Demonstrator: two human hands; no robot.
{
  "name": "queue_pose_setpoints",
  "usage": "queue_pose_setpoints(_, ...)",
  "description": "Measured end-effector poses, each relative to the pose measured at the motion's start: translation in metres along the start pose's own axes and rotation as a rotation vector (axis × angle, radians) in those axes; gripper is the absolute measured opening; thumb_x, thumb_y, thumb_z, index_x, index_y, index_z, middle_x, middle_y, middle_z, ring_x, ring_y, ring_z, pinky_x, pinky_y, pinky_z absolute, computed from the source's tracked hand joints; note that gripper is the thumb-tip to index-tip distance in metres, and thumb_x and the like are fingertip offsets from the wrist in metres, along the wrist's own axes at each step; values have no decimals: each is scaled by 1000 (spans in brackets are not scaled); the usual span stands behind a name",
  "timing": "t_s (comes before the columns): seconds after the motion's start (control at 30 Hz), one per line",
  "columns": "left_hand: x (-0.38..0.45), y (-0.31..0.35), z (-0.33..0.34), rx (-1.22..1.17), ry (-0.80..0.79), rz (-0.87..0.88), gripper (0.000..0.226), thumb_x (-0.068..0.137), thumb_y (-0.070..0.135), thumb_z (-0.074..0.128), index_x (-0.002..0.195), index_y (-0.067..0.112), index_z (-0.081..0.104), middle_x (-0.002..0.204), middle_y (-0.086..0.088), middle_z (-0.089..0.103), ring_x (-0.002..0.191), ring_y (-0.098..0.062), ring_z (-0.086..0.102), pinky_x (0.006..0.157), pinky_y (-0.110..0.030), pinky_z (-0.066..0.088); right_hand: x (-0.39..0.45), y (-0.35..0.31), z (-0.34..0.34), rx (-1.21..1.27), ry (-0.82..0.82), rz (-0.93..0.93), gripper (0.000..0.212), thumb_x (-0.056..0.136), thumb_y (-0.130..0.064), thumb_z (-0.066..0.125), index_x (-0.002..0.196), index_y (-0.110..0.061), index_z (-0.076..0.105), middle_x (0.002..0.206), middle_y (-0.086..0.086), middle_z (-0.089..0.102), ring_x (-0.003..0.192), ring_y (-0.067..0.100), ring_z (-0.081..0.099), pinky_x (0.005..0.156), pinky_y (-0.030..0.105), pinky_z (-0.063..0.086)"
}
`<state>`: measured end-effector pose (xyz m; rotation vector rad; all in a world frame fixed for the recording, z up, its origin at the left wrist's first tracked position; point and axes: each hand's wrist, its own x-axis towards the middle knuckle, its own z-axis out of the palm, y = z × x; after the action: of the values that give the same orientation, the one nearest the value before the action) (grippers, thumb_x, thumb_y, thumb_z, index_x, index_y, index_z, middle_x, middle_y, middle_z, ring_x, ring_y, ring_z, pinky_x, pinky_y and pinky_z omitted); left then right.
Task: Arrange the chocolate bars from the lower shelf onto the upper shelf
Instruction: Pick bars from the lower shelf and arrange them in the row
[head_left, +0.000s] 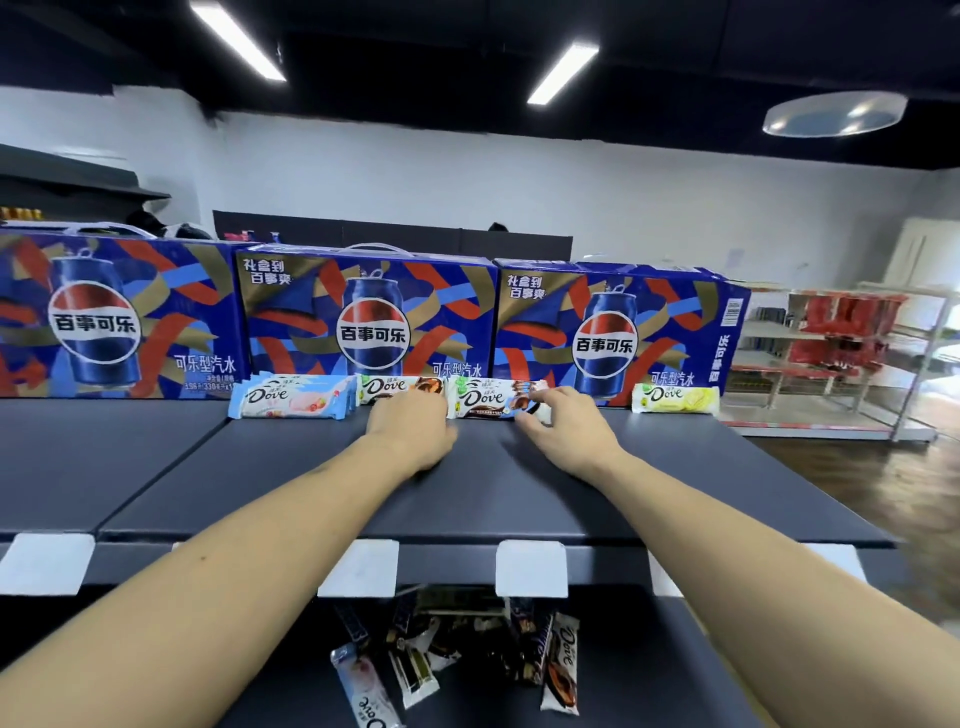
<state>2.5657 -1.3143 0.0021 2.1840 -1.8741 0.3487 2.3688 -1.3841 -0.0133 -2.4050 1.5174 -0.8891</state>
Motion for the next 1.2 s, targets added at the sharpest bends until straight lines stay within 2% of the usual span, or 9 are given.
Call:
queue_pose_setpoints(0.07, -19, 10, -7, 20, -30, -9, 40, 95, 47, 43, 120, 21, 60, 118, -5, 63, 110, -27, 57, 83, -37, 44, -17, -3, -7, -28, -58, -15, 52, 95, -47, 45, 139, -19, 52, 142, 6, 50, 133, 26, 41, 109, 43, 36)
queue_pose_setpoints(0.17, -54, 29, -11, 21, 3, -30, 48, 96, 51, 36, 129, 21, 54, 128, -8, 56, 119, -29, 49, 94, -41, 41, -51, -6, -19, -76, -122, -50, 56, 99, -49, 40, 146, -18, 43, 151, 5, 42, 141, 24, 32, 116, 38, 26)
queue_pose_setpoints(0.37, -143, 67, -8, -71, 126, -90, 56, 98, 52, 33, 145, 22, 39, 151, -12, 35, 139, -31, 31, 109, -46, 32, -136, -6, -33, -42, -84, -175, 60, 99, -52, 39, 149, -19, 38, 155, 3, 37, 146, 22, 25, 119, 37, 19)
queue_pose_setpoints(0.5, -199, 81, -6, -56, 156, -100, 55, 98, 50, 34, 145, 22, 39, 151, -12, 35, 138, -31, 30, 109, -46, 32, -198, -10, -38, 48, -3, -245, 57, 99, -45, 46, 148, -16, 39, 155, 4, 35, 147, 20, 21, 120, 31, 13)
queue_pose_setpoints(0.6, -232, 85, -6, -43, 195, -107, 56, 97, 50, 38, 145, 22, 39, 150, -12, 36, 138, -29, 32, 109, -43, 31, -237, -7, -33, 81, 36, -280, 55, 98, -43, 48, 147, -20, 41, 155, 0, 35, 147, 19, 21, 120, 33, 18)
queue_pose_setpoints(0.7, -262, 86, 1, -44, 222, -95, 55, 96, 48, 42, 144, 21, 41, 149, -11, 39, 137, -27, 34, 108, -41, 31, -262, -1, -21, 83, -1, -288, 53, 98, -42, 50, 146, -20, 43, 153, 0, 38, 144, 17, 26, 119, 32, 22)
queue_pose_setpoints(0.83, -289, 80, 26, -27, 136, -93, 51, 95, 45, 45, 139, 21, 48, 144, -10, 44, 133, -27, 39, 105, -40, 35, -280, 11, 3, 95, -146, -202, 57, 96, -43, 52, 148, -21, 41, 155, 1, 35, 145, 18, 24, 118, 33, 23)
queue_pose_setpoints(0.97, -308, 70, 60, -71, 4, -58, 48, 93, 42, 48, 136, 21, 50, 136, -5, 49, 126, -24, 45, 97, -38, 44, -285, 28, 36, 61, -288, -121, 60, 94, -39, 54, 148, -19, 39, 155, 6, 34, 141, 22, 33, 116, 36, 27)
queue_pose_setpoints(1.2, -314, 49, 135, -158, -220, -97, 52, 96, 39, 48, 145, 24, 39, 147, -4, 39, 136, -24, 33, 105, -39, 38, -286, 60, 112, -21, -485, 23, 62, 95, -37, 52, 150, -15, 33, 153, 7, 36, 141, 26, 30, 115, 35, 27)
